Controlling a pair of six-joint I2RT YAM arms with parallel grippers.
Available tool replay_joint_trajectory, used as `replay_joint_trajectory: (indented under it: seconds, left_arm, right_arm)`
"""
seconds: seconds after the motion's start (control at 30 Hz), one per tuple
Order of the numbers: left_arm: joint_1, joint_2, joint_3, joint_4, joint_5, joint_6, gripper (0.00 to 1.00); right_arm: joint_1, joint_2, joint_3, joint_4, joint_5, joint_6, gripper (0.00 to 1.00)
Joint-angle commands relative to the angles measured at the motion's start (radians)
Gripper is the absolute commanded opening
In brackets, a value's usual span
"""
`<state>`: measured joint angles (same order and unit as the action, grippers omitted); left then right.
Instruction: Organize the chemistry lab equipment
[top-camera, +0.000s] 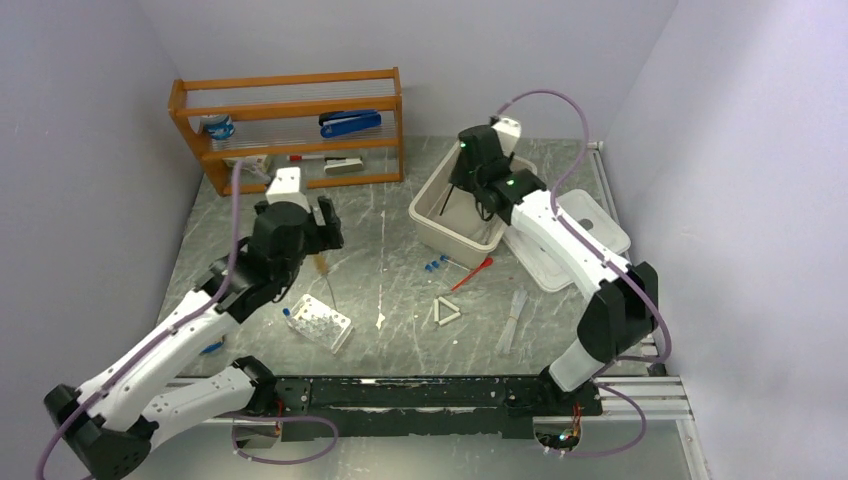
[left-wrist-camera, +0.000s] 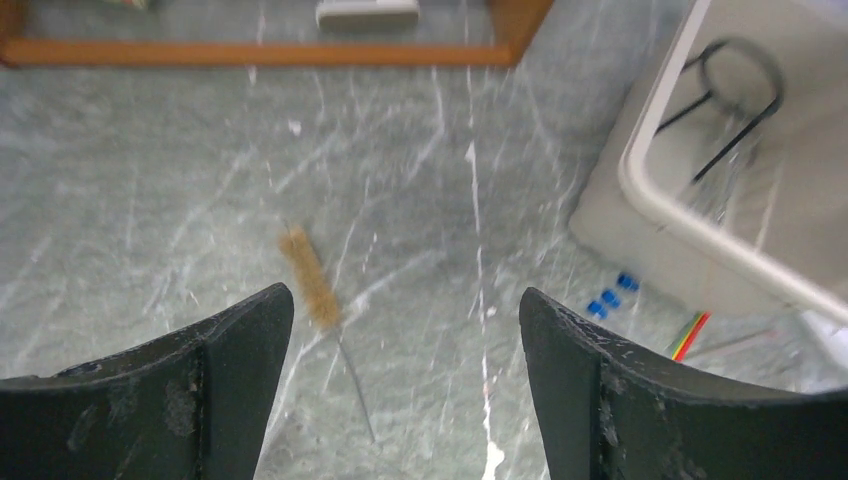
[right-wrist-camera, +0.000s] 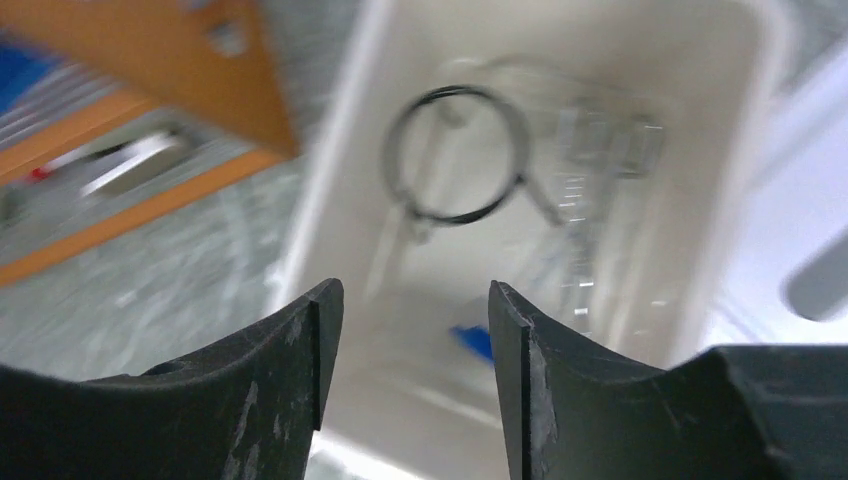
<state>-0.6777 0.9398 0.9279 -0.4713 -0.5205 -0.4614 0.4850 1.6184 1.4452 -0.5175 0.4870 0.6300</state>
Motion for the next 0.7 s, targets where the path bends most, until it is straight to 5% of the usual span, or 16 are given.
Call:
replay_joint_trajectory:
  seconds: [0.0,0.4,0.67]
  left_arm:
    - [0.004,-0.088,0.100,0.069,-0.127,0.068,0.87]
    - [0.005,-0.238,0.189,0.167,-0.187,0.158,0.86]
    - [0.004,-0.245,0.207,0.145,-0.173,0.178,0.86]
  right_arm:
    - [0.179,-0.031,0.027,0.069,-0.031,-0.074,0.59]
    - [0.551,0.302,0.121,0.220,-0.230,-0.103,0.61]
    - [0.594,0.542,0.299,0.123,-0.233,-0.061,0.52]
